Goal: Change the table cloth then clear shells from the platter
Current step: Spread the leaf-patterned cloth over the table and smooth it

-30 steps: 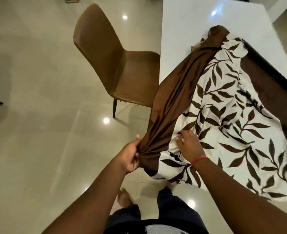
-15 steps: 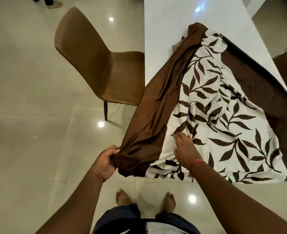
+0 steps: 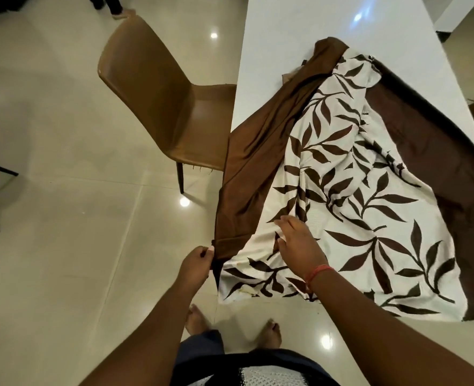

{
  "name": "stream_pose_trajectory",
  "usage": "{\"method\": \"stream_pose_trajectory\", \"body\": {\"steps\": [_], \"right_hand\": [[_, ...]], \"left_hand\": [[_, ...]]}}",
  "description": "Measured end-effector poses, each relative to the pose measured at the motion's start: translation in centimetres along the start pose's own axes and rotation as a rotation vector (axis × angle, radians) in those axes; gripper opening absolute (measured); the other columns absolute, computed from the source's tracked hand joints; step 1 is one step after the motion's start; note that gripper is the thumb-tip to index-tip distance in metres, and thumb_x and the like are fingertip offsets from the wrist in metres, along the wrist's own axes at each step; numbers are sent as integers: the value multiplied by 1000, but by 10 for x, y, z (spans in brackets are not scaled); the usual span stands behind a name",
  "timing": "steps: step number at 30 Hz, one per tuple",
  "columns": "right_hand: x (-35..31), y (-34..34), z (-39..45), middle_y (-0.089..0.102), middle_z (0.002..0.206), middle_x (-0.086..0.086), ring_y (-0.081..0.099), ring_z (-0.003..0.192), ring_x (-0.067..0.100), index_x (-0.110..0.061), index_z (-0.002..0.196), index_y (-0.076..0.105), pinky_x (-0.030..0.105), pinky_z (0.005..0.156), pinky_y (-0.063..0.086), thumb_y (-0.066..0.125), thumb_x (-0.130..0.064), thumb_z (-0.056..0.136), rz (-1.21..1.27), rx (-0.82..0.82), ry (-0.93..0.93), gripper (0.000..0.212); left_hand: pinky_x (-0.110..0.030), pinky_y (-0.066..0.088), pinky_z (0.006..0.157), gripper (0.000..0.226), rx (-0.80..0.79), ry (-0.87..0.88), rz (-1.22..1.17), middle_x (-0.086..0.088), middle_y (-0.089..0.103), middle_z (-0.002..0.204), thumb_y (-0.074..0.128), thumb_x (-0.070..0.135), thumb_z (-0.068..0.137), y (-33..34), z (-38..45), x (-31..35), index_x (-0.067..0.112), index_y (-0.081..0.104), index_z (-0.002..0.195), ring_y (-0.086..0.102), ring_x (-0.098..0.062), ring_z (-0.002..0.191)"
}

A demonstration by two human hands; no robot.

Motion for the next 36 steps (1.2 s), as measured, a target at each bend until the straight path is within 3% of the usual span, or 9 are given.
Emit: {"method": "stream_pose_trajectory", "body": {"steps": [4, 10, 13, 15, 18, 21, 26, 29, 36], "right_hand": [[10, -7, 0, 48, 143, 7, 41, 133, 24, -14, 136, 54, 36, 113, 37, 55, -11, 93, -14, -22, -16, 44], [-16, -12, 35, 59, 128, 10, 53, 120, 30, -10, 124, 62, 41, 104, 45, 60, -8, 83, -47, 7, -85, 41], [-55, -6, 63, 57, 132, 6, 51, 122, 27, -15, 127, 60, 40, 104, 45, 57, -15, 87, -88, 0, -154, 41], [-88, 3, 84, 52, 139, 5, 47, 128, 25, -17, 133, 56, 38, 109, 42, 55, -19, 91, -105, -20, -184, 42], [-140, 26, 120, 46, 146, 3, 42, 134, 23, -19, 139, 50, 37, 113, 37, 53, -24, 94, -119, -71, -190, 45], [-204, 57, 161, 41, 152, 4, 37, 138, 23, -20, 144, 43, 36, 118, 30, 50, -30, 96, -152, -142, -189, 50], [-322, 101, 231, 31, 158, 3, 28, 146, 21, -23, 151, 32, 36, 119, 25, 45, -44, 99, -146, -244, -164, 58], [-384, 115, 270, 27, 160, 4, 25, 147, 22, -22, 152, 31, 36, 118, 26, 44, -48, 99, -108, -249, -188, 61], [-462, 130, 375, 10, 165, 4, 12, 152, 27, -24, 157, 14, 43, 121, 19, 33, -63, 97, -177, -290, -224, 73]], "left_hand": [[-29, 42, 60, 30, 145, 104, 213, -6, 63, 73, 51, 28, 99, 3, -4, 4, 8, 57, 77, 61, -27, 74], [-35, 50, 71, 25, 167, 106, 381, -5, 66, 78, 55, 30, 97, -37, -2, -1, 18, 55, 76, 64, -24, 75], [-36, 52, 72, 21, 186, 140, 358, -2, 65, 81, 54, 33, 97, -65, 10, 0, 18, 56, 83, 63, -20, 76], [-33, 50, 74, 22, 181, 171, 386, 0, 64, 87, 54, 38, 97, -88, 24, 1, 17, 58, 95, 61, -19, 81], [-31, 48, 85, 43, 174, 230, 429, -4, 61, 115, 54, 47, 96, -133, 56, 3, 15, 54, 125, 59, -19, 102], [-40, 45, 99, 63, 194, 335, 592, -7, 48, 140, 49, 55, 95, -198, 92, 9, 15, 40, 143, 51, -26, 123], [-49, 23, 117, 80, 232, 410, 822, -6, 25, 160, 36, 68, 92, -332, 134, 16, 22, 18, 155, 29, -26, 144], [-55, 8, 120, 87, 227, 385, 914, -6, 6, 166, 26, 75, 89, -403, 159, 20, 26, 2, 157, 9, -27, 151], [-61, 2, 118, 92, 276, 404, 993, -6, -11, 166, 12, 83, 84, -491, 243, 56, 29, -8, 157, -8, -29, 152]]}}
Point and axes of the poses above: each hand's wrist, its own z-axis towards the middle knuckle, its own y-axis out of the palm, x = y × z, the point moved 1 cm from there along z, towards the middle knuckle
